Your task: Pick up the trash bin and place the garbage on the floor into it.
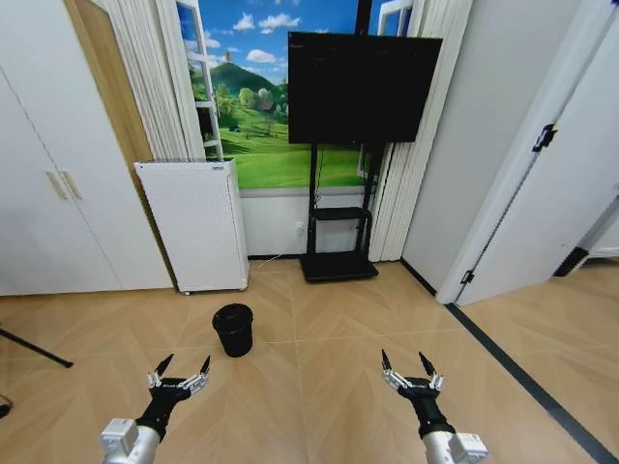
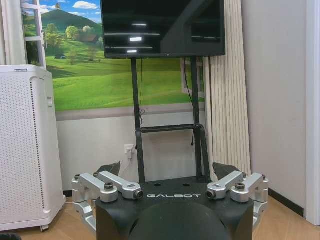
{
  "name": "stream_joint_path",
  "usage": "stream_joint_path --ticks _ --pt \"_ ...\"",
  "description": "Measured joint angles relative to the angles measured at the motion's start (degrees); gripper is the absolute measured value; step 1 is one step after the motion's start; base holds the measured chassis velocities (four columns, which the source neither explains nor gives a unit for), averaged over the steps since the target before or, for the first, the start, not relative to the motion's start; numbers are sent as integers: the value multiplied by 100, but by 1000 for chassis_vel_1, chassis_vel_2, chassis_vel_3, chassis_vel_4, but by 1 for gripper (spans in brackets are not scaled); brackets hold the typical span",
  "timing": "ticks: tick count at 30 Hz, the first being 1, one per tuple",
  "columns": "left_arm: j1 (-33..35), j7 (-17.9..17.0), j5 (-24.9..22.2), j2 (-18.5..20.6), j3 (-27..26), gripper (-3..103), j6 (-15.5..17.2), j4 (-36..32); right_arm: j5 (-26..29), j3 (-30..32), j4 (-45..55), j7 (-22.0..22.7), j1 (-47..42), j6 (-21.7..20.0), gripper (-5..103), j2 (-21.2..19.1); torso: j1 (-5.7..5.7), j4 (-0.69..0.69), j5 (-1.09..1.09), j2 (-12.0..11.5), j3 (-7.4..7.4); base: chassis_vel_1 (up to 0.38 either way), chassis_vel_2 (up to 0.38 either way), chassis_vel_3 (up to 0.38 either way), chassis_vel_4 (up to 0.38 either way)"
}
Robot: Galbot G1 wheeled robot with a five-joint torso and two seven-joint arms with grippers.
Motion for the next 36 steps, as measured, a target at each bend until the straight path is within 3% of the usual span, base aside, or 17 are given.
stream_joint_path --ticks 23,36 --pt "2 1 0 0 0 100 0 0 0 0 0 0 -8 0 100 0 -9 1 -1 1 -7 113 -118 -108 115" --pt "0 1 0 0 0 100 0 0 0 0 0 0 -3 0 100 0 -2 0 -1 -4 -3 -1 -3 -6 12"
